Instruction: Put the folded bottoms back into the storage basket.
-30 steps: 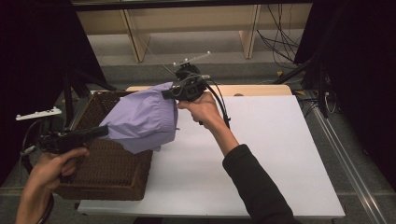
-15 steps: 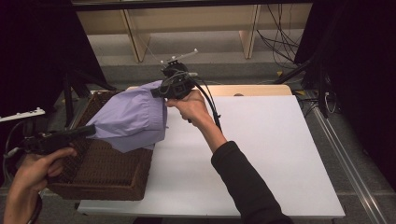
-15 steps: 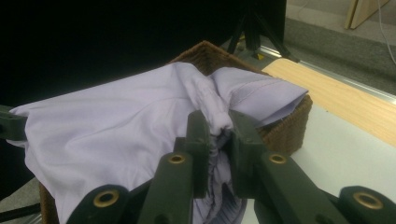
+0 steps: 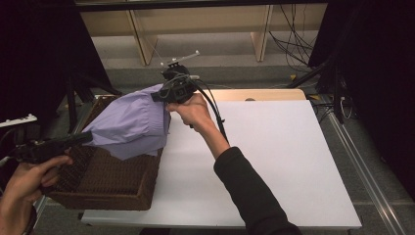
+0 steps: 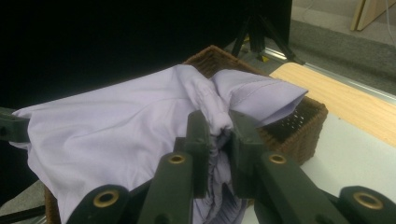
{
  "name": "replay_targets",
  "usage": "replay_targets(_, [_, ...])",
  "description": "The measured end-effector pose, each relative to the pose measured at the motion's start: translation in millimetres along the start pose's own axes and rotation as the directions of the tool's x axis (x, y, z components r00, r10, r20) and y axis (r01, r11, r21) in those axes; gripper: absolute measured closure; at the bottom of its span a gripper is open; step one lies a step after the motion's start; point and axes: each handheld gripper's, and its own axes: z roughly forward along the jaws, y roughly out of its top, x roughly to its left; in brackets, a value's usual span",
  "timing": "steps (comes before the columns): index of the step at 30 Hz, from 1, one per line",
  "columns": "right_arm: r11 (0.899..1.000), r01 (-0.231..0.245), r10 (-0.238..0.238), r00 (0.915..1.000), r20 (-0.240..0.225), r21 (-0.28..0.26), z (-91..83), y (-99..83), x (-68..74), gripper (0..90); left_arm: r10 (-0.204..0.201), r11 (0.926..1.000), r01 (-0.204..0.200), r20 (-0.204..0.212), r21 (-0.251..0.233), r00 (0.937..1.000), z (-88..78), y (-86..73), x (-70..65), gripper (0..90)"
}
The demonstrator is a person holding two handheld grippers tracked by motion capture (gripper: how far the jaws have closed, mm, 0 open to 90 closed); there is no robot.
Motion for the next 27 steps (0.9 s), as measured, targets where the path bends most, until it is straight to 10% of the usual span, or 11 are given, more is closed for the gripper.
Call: replay_targets(27, [1.0,-0.009,0.009,0.9999,-0.009,0.008,33.9,1.6,9.8,80.7,-0.023,0.9996,0.024,-0.071,0.017,0.9972,-11.7,-5.2,24.0,87.9])
